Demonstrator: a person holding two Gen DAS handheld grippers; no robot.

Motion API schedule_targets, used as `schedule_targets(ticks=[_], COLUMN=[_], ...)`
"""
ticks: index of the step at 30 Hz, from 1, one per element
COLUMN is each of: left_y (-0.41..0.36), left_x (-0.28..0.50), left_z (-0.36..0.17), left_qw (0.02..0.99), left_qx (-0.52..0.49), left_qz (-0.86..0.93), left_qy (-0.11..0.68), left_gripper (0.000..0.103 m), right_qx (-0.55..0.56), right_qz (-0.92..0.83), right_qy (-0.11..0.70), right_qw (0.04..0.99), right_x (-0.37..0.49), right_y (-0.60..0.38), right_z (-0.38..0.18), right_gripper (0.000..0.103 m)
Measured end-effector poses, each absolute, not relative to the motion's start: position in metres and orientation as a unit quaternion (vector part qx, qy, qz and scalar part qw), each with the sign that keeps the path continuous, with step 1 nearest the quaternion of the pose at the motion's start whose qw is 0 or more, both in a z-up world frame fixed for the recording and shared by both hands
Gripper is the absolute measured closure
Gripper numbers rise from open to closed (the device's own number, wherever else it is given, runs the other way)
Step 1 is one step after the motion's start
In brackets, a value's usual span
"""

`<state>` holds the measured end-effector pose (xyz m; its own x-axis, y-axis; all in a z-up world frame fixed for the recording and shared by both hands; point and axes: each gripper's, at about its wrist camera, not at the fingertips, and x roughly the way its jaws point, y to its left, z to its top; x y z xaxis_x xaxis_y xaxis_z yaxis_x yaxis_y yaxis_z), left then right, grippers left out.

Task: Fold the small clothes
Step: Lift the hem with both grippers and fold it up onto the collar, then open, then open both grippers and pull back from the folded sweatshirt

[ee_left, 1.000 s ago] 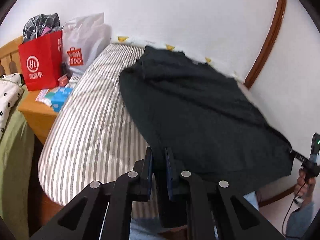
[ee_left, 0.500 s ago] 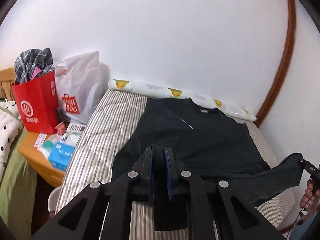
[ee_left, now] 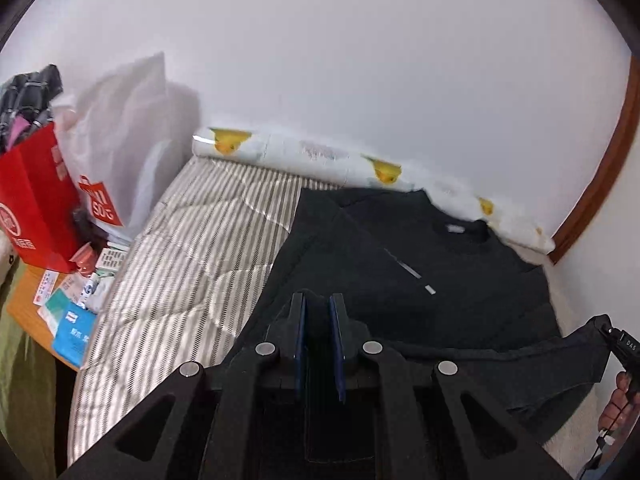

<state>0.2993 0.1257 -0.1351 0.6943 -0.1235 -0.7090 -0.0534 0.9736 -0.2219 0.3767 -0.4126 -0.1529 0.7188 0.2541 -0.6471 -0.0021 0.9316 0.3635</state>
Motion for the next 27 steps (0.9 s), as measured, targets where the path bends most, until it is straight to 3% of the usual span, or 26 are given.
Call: schedule_targets(ticks=[4, 8, 9, 11, 13, 16, 27], left_y=[0.121, 0.122, 0.122, 0.121, 0.122, 0.125, 0.132], left_x=[0.316, 0.317, 0.315, 0.305, 0.292, 0.275, 0.198], left_z=[-0.151, -0.155, -0.154, -0.15, -0.146, -0.146, -0.165], left_qw=[0.905, 0.899, 0.899, 0.903, 0.909, 0.908, 0.897], left_qx=[-0.11, -0.114, -0.113, -0.102, -0.089, -0.094, -0.112], left_qz=[-0.016, -0.025, -0.027, -0.027, -0.024, -0.025, -0.016], left_qy=[0.411, 0.422, 0.421, 0.416, 0.407, 0.407, 0.428], left_gripper=[0.089, 0.076, 0.073, 0.051, 0.039, 0.039, 0.039], right_qx=[0.174, 0.168, 0.164, 0.144, 0.128, 0.112, 0.109], right_qz=[0.052, 0.034, 0.033, 0.031, 0.025, 0.015, 0.028], right_qy=[0.403, 0.44, 0.446, 0.443, 0.433, 0.421, 0.461], right_qw=[0.897, 0.881, 0.879, 0.884, 0.892, 0.9, 0.88], right_x=[0.398, 0.404, 0.402, 0.388, 0.373, 0.342, 0.272], right_y=[-0.416, -0.419, -0.419, -0.419, -0.42, -0.426, -0.427], right_z=[-0.182, -0.204, -0.205, -0.201, -0.195, -0.185, -0.203], right_gripper=[0.095, 0.089, 0.084, 0.072, 0.055, 0.047, 0.047])
